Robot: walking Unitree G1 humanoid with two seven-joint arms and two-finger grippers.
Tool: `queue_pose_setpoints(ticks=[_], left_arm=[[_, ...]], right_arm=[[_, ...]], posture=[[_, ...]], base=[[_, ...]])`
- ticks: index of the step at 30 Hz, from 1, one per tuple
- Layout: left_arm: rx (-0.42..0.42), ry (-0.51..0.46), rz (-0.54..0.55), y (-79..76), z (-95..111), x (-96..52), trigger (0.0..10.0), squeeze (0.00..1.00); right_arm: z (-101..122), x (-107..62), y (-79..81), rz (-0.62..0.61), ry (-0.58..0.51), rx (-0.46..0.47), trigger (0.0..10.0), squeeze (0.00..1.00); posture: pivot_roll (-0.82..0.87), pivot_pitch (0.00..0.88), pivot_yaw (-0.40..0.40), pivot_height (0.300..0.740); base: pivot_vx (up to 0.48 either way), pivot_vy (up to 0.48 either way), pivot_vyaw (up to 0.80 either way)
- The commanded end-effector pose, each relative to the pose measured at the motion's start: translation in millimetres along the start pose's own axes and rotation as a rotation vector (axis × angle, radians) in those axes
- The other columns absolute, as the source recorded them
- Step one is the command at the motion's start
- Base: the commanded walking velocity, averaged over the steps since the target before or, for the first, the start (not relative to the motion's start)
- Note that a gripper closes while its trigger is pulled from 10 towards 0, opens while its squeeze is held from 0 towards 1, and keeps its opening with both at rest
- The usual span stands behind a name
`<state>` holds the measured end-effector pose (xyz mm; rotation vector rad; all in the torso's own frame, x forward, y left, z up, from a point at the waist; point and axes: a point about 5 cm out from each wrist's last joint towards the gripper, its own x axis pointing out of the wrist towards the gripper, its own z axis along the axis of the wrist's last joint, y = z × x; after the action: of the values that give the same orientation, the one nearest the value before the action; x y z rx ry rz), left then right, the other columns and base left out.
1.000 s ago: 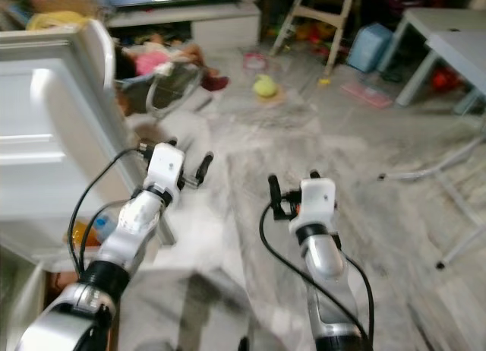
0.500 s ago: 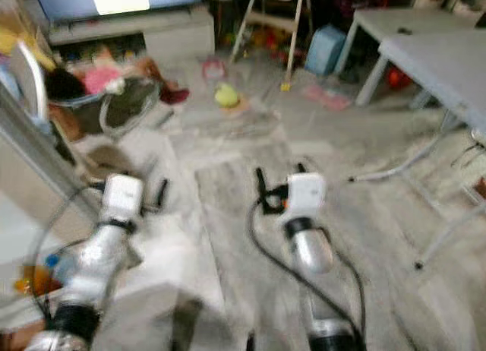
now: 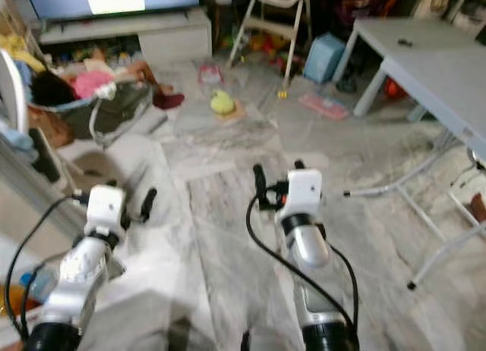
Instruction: Restocking fridge
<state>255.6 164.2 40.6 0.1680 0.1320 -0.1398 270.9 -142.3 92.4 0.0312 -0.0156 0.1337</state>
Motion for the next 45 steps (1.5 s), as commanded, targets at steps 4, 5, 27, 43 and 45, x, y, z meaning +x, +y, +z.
queue_pose_setpoints(ticks=[4,5,27,43,45], left_arm=[[0.022,-0.018,0.047,10.5,1.3,-6.7,10.0,0.00],[0.027,-0.026,0.051,10.7,1.7,-7.7,10.0,0.00],[0.094,0.027,0.264,44.4,9.0,22.0,10.0,0.00],[0.110,-0.005,0.030,-10.0,65.6,99.3,10.0,0.00],[0.109,-0.004,0.027,-10.8,64.3,98.9,10.0,0.00]], right_arm=[[4.7,3.1,6.7,0.039,-0.029,0.005,10.0,0.00],[4.8,3.6,6.9,0.043,-0.031,0.004,10.0,0.00],[4.8,4.9,8.3,0.062,-0.033,-0.004,10.0,0.00],[6.5,2.9,1.0,0.025,-0.040,-0.023,10.0,0.00],[6.2,2.6,0.6,0.024,-0.039,-0.024,10.0,0.00]], posture=[[0.00,0.004,-0.037,0.740],[0.00,0.003,-0.037,0.740],[-0.02,0.005,-0.035,0.740],[-0.07,0.002,-0.019,0.740],[-0.07,0.002,-0.019,0.740]], base=[[0.000,0.000,0.37],[0.000,0.000,0.74],[0.000,0.000,0.55],[0.000,0.000,0.00],[0.000,0.000,0.00]])
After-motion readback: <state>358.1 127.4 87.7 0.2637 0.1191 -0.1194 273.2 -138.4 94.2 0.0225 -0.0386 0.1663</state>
